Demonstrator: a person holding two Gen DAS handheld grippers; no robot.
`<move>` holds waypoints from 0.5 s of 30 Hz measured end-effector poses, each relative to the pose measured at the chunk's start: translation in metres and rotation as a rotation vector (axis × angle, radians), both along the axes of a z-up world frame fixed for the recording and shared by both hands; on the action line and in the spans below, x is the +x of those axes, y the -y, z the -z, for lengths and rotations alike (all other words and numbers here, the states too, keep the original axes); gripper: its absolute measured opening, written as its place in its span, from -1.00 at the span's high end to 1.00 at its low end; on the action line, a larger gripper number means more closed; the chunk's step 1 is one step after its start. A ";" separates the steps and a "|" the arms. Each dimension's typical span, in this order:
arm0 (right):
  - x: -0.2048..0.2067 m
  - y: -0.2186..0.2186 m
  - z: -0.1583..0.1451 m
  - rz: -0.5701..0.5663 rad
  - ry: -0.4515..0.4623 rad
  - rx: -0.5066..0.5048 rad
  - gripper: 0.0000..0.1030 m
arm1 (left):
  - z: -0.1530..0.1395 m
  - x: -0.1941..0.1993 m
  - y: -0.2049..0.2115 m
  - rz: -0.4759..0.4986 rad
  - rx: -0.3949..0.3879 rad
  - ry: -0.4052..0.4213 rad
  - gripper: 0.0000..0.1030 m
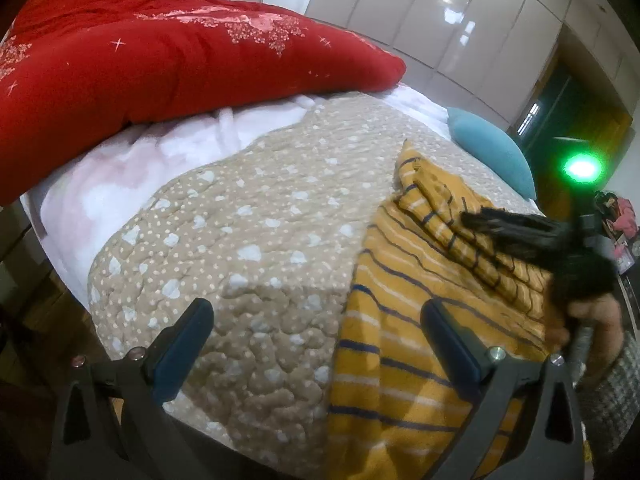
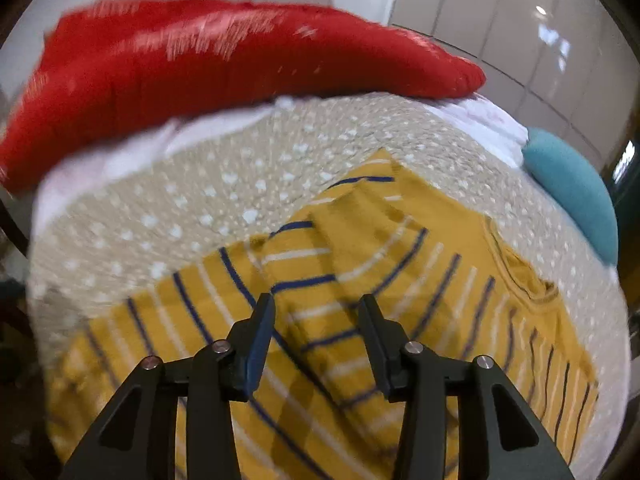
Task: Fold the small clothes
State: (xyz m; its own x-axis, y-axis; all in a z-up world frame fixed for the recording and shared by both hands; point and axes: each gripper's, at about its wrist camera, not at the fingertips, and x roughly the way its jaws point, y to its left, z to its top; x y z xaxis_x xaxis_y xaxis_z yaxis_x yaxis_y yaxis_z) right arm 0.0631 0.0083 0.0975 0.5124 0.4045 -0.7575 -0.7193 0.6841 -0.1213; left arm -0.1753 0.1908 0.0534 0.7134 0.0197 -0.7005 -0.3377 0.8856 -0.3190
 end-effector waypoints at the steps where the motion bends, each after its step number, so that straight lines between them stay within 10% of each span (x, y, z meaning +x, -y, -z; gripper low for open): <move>1: 0.001 0.014 -0.009 0.023 -0.007 0.032 0.06 | 0.002 0.001 0.001 0.005 -0.008 -0.003 -1.00; 15: 0.001 0.189 -0.009 0.459 -0.083 0.218 0.02 | 0.012 0.014 0.018 0.085 -0.011 -0.034 -1.00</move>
State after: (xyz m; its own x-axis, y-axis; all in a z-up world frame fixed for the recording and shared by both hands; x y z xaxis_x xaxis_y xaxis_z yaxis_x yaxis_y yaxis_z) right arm 0.0640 -0.1809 0.1066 0.6156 0.3048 -0.7267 -0.3400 0.9347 0.1039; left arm -0.1614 0.1726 0.0413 0.6877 -0.0477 -0.7244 -0.2722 0.9081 -0.3182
